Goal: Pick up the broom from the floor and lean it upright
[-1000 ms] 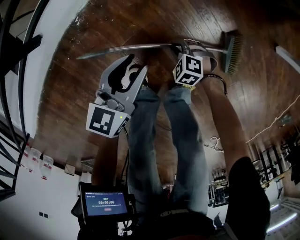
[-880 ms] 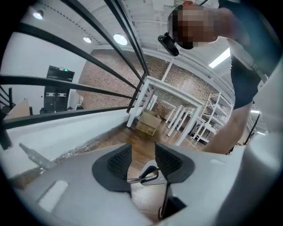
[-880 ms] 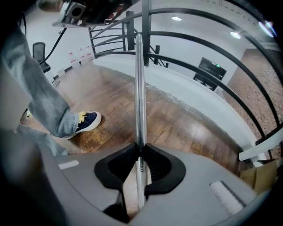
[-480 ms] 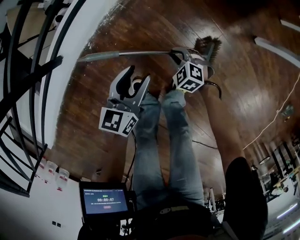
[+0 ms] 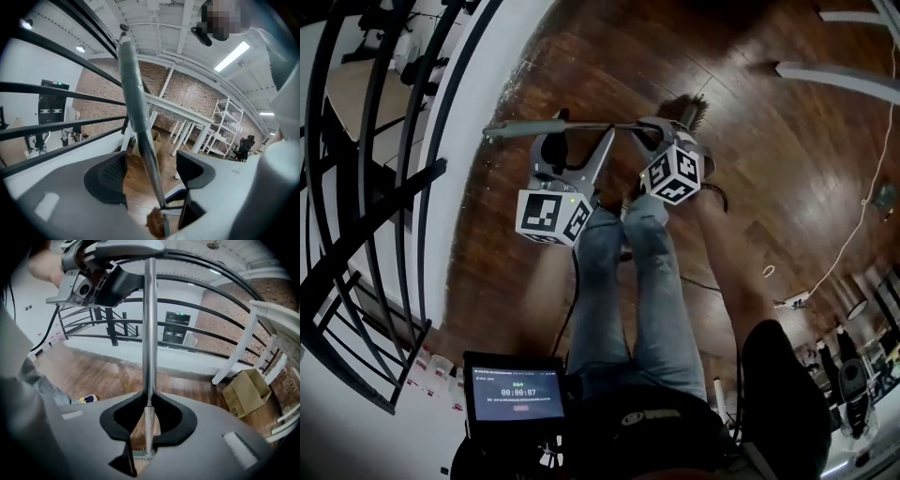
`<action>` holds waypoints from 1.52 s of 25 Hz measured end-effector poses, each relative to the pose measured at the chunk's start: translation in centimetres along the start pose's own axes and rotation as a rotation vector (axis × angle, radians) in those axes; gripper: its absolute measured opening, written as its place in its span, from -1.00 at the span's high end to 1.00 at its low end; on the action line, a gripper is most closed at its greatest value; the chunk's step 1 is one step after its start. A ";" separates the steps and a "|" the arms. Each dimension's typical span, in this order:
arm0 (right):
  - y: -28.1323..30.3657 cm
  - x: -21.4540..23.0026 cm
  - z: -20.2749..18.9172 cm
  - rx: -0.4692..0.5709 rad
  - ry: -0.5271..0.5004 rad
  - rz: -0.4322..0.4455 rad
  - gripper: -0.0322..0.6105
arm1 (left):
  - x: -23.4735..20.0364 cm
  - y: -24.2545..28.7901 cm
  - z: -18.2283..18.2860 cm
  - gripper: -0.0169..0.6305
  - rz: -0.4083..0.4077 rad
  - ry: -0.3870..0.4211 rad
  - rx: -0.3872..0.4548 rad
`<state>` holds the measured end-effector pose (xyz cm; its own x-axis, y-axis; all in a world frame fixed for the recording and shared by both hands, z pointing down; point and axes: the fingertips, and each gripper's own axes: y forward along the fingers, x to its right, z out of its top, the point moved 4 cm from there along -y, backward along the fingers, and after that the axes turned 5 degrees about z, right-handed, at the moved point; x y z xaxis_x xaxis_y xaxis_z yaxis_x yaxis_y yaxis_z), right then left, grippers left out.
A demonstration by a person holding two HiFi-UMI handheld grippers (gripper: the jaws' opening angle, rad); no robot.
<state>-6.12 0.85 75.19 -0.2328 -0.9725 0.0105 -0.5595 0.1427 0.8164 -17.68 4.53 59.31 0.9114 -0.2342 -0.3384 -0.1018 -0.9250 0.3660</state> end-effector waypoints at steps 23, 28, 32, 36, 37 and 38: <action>-20.6 18.1 -7.1 0.262 0.670 -0.394 0.65 | 31.3 19.8 14.7 0.65 -0.708 0.447 -0.025; -20.0 21.9 -10.3 0.243 0.789 -0.432 0.65 | 32.9 25.7 13.4 0.65 -0.802 0.439 -0.087; -19.0 23.5 -11.2 0.213 0.881 -0.449 0.65 | 32.8 28.5 12.7 0.65 -0.845 0.420 -0.137; -18.1 26.5 -12.3 0.218 0.946 -0.437 0.65 | 33.5 32.9 12.2 0.66 -0.890 0.411 -0.170; -17.6 27.1 -12.6 0.219 0.966 -0.432 0.65 | 33.5 33.8 11.9 0.66 -0.906 0.412 -0.179; -17.0 27.5 -12.8 0.220 0.983 -0.424 0.65 | 33.4 34.6 11.5 0.66 -0.915 0.415 -0.188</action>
<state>7.17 -30.69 68.93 0.6952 -0.6582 0.2889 -0.5966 -0.3043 0.7426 4.66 -38.69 50.69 0.6782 0.6935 -0.2431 0.7344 -0.6269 0.2603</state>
